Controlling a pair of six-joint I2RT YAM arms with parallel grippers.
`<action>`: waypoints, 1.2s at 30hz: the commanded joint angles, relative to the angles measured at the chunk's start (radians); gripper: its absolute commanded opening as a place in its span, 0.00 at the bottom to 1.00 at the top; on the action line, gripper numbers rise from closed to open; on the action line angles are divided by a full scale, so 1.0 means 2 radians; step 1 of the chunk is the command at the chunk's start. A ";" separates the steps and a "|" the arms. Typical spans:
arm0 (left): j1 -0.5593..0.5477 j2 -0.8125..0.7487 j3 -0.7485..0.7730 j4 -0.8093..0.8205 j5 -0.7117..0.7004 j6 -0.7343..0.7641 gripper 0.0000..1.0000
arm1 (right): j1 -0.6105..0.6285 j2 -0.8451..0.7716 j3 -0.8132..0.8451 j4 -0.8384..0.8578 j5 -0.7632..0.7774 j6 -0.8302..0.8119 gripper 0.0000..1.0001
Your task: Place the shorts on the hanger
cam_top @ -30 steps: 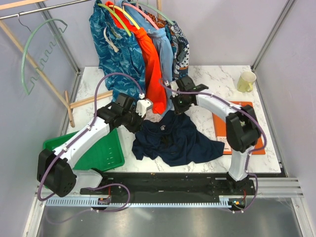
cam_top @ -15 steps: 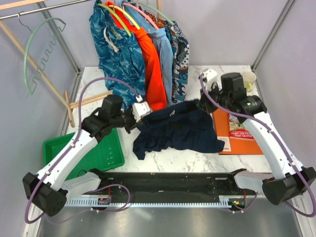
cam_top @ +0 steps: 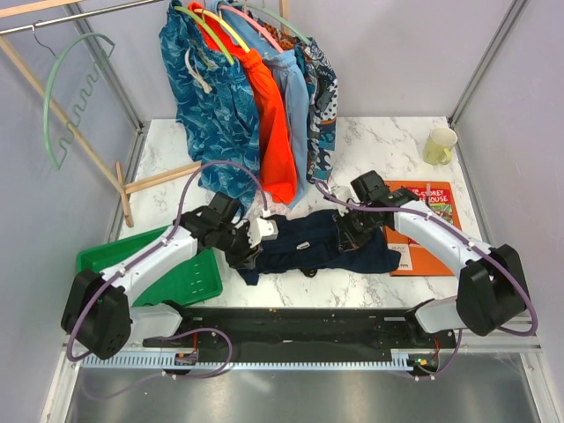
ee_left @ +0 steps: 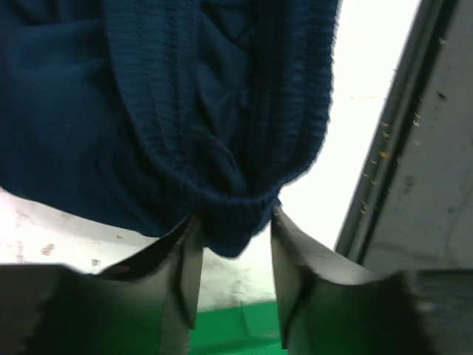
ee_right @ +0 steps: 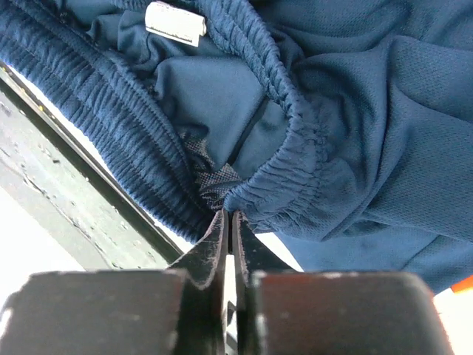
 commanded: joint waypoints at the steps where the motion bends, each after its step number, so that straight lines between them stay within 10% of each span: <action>1: -0.004 -0.035 0.015 -0.070 0.050 0.058 0.53 | 0.000 -0.005 0.012 -0.021 -0.006 -0.029 0.23; 7: 0.003 -0.108 0.110 -0.128 0.039 -0.016 0.67 | 0.000 -0.047 0.034 -0.036 0.008 -0.037 0.85; 10: 0.030 -0.119 0.222 -0.131 0.030 -0.085 0.78 | -0.003 -0.060 0.057 -0.044 0.008 -0.038 0.95; 18: 0.132 -0.093 0.450 -0.100 -0.060 -0.220 0.81 | -0.059 -0.053 0.133 -0.037 0.026 -0.034 0.98; 24: 0.306 -0.096 0.509 -0.046 -0.140 -0.362 0.79 | -0.087 -0.056 0.151 -0.024 0.010 -0.021 0.98; 36: 0.482 0.053 0.637 -0.058 -0.265 -0.288 0.89 | -0.092 -0.045 0.169 -0.022 -0.026 -0.015 0.98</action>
